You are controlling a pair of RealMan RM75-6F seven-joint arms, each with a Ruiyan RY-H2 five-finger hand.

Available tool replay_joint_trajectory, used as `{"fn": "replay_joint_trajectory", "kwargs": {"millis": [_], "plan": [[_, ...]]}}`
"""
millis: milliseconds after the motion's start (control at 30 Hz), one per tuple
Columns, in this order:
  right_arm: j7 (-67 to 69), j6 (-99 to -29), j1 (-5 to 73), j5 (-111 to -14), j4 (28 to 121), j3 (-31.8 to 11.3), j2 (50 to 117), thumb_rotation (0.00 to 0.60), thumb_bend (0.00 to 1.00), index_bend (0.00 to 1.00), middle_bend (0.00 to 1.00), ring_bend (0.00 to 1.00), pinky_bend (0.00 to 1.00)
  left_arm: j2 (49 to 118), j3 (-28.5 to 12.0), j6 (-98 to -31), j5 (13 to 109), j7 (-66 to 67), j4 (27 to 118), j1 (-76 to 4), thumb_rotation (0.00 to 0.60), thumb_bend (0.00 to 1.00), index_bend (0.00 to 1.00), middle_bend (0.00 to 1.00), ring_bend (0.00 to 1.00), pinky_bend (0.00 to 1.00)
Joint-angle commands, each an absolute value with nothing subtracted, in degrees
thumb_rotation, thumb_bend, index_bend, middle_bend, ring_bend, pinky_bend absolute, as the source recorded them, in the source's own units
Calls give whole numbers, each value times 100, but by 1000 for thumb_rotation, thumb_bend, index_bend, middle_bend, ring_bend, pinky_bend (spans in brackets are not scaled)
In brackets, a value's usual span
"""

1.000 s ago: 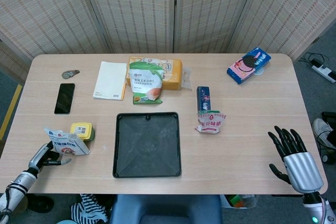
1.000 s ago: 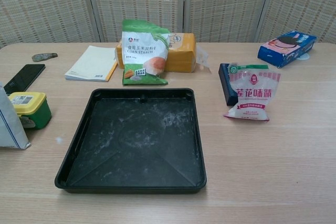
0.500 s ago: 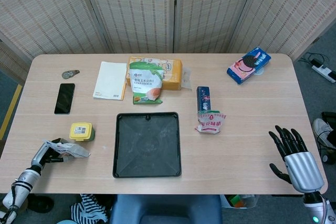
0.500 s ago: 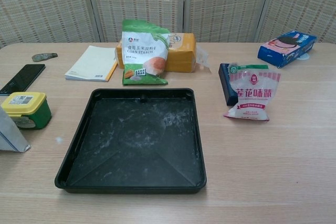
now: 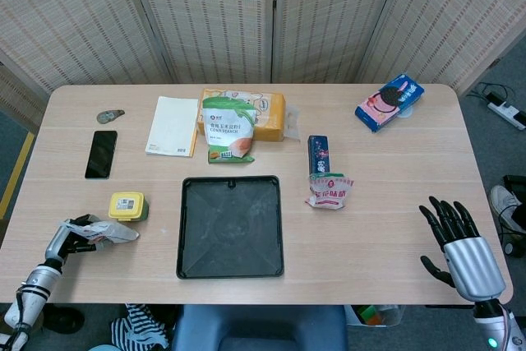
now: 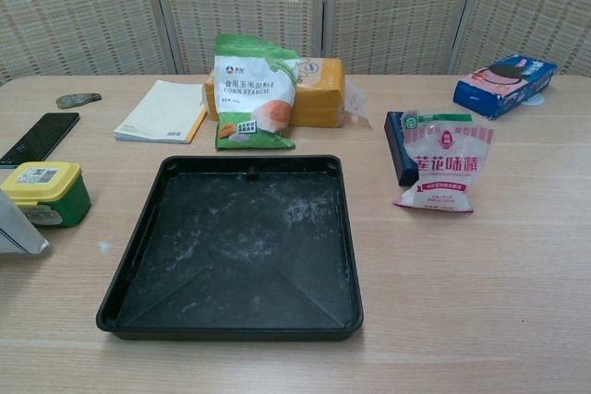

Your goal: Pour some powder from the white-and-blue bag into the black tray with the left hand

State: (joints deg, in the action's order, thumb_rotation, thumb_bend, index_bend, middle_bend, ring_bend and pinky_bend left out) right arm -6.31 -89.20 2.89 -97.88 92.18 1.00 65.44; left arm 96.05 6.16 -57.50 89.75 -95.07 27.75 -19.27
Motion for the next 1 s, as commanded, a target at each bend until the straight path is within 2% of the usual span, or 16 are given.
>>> {"fn": "replay_joint_trajectory", "kwargs": {"millis": [33,200,533,733,1000], "plan": [[-638,-8900,298,-9774,9221,98,6545,600,262,0,0,0,0,9358,622,-5533,8912,-9174,3137,-1940,600,160,891,936,1000,1000],[-638,-8894,303,-9779,9226,101,6542,600,262,0,0,0,0,8777,541,-5237,8699,-8246,4185,-1974,600,169,896,952,1000,1000],[-625,-8876,316,-9827,9228,131,6534,600,263,0,0,0,0,7458,-27,-5028,7472,-5177,7328,-1941,600,189,901,956,1000,1000],[-560,-8922,300,-9861,9226,147,6504,600,262,0,0,0,0,7029,-293,-4987,6715,-3806,8359,-2039,600,192,901,956,1000,1000],[-587,-8845,327,-9868,9228,170,6510,600,263,0,0,0,0,6631,-558,-5029,5807,-2272,9046,-2293,600,194,902,956,1000,1000]]}}
